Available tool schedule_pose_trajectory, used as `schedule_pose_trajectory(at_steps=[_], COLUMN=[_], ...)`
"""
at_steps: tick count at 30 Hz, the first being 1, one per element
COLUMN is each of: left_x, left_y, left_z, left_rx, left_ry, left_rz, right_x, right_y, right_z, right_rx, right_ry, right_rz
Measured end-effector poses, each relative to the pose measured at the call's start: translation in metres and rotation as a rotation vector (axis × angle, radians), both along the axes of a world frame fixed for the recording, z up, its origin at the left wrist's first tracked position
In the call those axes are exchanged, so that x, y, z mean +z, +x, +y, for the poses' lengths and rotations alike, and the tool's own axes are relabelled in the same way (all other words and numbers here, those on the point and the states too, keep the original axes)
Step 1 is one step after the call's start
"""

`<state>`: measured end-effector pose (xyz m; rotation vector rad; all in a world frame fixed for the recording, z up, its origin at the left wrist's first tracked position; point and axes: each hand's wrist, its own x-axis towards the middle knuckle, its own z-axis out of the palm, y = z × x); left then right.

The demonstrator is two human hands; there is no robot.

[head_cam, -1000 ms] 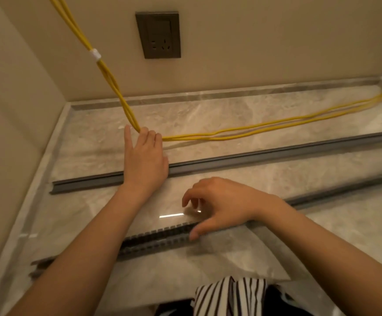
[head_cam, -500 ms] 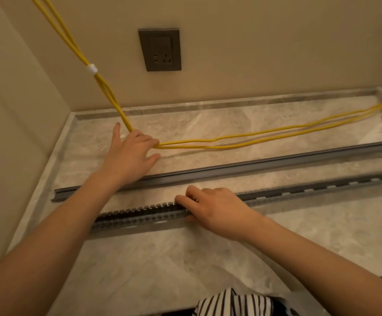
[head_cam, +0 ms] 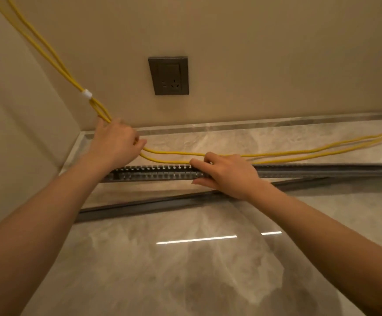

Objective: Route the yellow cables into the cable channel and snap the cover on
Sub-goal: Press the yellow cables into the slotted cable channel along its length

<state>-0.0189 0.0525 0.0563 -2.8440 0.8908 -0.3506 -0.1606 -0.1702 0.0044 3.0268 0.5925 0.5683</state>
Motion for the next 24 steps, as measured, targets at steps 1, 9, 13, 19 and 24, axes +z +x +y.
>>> schedule_pose_trajectory(at_steps=[1, 9, 13, 19, 24], left_x=[0.001, -0.016, -0.022, -0.033, -0.036], left_y=[0.001, 0.008, 0.007, 0.001, 0.012], left_z=[0.000, 0.008, 0.011, 0.030, 0.067], left_rx=[0.008, 0.029, 0.038, 0.067, 0.191], left_ry=[-0.007, -0.081, -0.127, -0.227, -0.234], left_rz=[-0.001, -0.001, -0.010, -0.124, -0.113], right_x=[-0.005, -0.042, -0.045, -0.048, -0.046], right_y=[0.007, 0.038, 0.041, 0.035, 0.032], right_z=[-0.002, -0.014, -0.023, -0.025, -0.023], right_rx=[0.000, -0.088, -0.120, -0.186, -0.208], right_ry=[-0.005, -0.006, 0.053, 0.109, 0.144], right_rz=[0.021, 0.103, 0.085, 0.001, -0.055])
